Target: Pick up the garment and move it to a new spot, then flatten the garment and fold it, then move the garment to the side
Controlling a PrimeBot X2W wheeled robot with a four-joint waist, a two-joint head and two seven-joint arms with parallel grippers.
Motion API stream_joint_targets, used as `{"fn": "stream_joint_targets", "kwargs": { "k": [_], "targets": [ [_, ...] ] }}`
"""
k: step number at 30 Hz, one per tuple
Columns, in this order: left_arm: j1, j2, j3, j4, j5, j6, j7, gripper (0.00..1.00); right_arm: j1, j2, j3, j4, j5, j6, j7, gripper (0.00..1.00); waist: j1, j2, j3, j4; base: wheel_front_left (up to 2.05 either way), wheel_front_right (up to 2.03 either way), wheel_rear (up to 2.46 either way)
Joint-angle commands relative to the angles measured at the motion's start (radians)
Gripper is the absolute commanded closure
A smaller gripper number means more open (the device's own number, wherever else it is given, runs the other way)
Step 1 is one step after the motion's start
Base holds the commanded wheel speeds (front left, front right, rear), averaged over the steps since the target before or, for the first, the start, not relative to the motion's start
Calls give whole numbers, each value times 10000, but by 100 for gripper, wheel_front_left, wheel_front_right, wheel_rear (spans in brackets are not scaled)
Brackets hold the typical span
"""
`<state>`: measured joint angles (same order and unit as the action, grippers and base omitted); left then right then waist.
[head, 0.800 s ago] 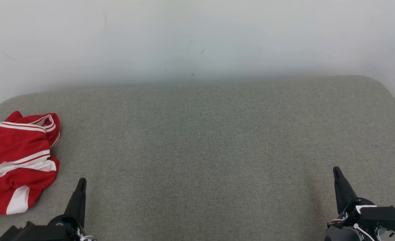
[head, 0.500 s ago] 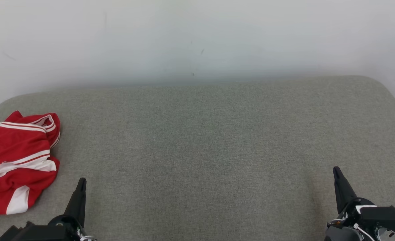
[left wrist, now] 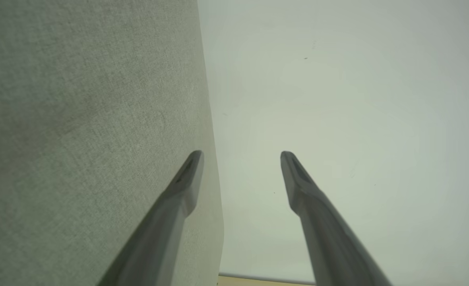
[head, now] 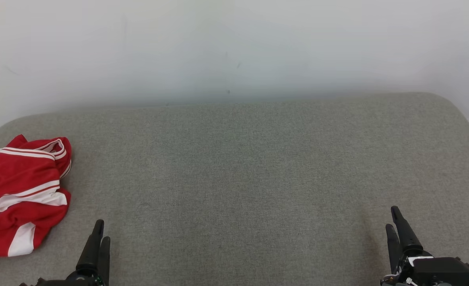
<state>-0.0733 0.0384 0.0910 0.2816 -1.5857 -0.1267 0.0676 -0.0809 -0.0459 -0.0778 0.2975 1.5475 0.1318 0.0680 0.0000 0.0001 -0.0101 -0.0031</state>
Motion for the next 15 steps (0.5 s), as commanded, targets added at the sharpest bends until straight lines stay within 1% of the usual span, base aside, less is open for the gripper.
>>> {"fn": "stream_joint_targets", "kwargs": {
  "k": [1, 6, 15],
  "targets": [
    [-96, 51, -21, -194, 271, 25, -117, 0, -239, -30, 51, -139, -347, -2, -122, 0, 0, -1, -14, -4, 0, 0, 0],
    [-32, 58, -149, -251, 922, 128, -351, 0, -232, -32, 120, -140, -1290, -3, -352, 0, 0, -1, -65, -11, 0, 0, 0],
    [89, 69, -416, -355, 2333, 281, -732, 0, -245, -36, 347, 49, -3385, -4, -738, 0, 0, -1, -163, -22, 0, 0, 0]
  ]
}}
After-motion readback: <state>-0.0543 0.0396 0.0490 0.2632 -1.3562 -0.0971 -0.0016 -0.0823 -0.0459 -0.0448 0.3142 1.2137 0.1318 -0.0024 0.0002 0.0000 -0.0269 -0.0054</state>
